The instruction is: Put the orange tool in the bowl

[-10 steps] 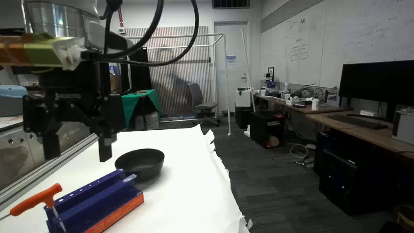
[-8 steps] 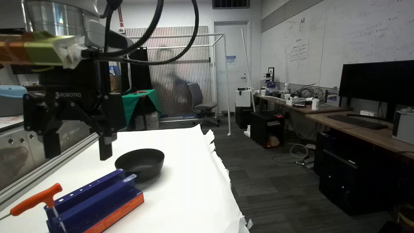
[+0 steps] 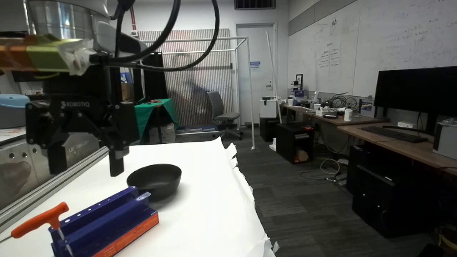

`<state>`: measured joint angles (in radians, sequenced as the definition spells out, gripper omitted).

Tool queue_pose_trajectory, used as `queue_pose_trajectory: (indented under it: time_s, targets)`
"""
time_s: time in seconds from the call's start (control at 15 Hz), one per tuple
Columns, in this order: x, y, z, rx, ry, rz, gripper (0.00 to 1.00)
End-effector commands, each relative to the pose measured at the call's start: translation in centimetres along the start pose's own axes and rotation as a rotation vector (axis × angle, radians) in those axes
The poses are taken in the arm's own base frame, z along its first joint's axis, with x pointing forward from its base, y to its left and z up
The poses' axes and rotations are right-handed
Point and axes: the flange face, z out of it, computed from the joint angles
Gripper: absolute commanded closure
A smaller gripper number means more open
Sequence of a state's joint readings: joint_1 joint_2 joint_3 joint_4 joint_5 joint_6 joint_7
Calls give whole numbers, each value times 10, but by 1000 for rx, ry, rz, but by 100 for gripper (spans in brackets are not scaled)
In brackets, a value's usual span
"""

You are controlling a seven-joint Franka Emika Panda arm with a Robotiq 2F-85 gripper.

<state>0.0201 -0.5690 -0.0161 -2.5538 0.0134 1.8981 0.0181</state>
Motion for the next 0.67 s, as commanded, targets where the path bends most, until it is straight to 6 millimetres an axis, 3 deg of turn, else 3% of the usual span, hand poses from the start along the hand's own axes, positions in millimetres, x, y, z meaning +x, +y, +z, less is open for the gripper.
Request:
queue_pose_trajectory:
  time_s: [0.0, 0.2, 0.6]
  targets:
    - [0, 0, 0, 0, -1, 0, 0]
    - [25, -26, 12, 10, -12, 83, 0]
    - [53, -89, 45, 26, -38, 193, 0]
